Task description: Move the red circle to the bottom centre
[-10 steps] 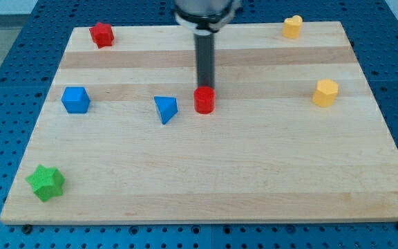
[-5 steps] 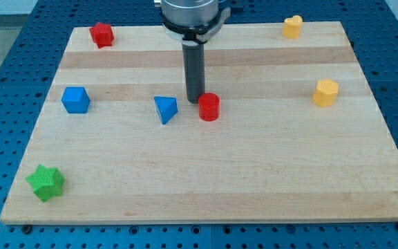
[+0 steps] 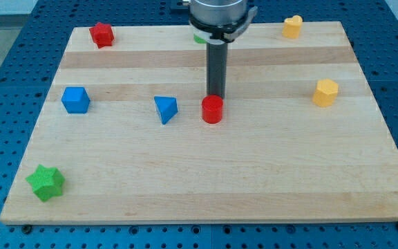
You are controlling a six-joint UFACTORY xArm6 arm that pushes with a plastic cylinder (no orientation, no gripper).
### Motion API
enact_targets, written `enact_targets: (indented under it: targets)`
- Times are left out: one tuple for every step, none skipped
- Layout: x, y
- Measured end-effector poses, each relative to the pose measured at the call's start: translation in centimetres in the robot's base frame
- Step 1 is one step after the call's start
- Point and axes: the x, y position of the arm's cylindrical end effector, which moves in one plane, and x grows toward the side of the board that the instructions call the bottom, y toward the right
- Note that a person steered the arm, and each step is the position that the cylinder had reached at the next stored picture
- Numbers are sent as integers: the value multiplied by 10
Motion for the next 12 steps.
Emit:
enact_targets:
  targets:
    - [3,-19]
    - [11,-19]
    - [16,7]
    - [17,34]
    - [20,41]
    - [24,35]
    - [34,21]
    - [49,12]
    - [68,7]
    - [84,-5]
    - [98,-20]
    - [109,-52]
